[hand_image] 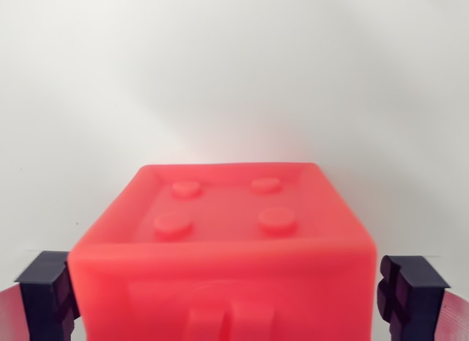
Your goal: Destack cube
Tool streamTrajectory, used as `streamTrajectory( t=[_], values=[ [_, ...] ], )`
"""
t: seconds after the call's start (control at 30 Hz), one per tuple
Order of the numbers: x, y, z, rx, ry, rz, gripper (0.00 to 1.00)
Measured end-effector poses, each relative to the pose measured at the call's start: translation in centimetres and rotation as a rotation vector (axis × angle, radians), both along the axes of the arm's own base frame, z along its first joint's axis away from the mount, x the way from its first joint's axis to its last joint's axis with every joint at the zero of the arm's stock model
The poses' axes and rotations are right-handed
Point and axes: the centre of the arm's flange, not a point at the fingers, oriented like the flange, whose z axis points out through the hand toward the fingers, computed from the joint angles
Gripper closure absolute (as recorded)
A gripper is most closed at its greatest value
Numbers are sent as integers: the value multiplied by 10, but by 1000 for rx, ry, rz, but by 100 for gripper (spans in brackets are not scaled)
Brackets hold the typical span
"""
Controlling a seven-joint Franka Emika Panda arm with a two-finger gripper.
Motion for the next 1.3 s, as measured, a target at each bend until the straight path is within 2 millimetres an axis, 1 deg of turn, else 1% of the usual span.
streamTrajectory(
  t=[0.33,0.63,0.87,1.2,1.3],
  values=[
    [0,0,2,0,-1,0,0],
    [1,0,18,0,-4,0,0],
    [1,0,37,1,-4,0,0],
    [1,0,73,2,-6,0,0],
    [1,0,86,2,-7,-1,0]
  ],
)
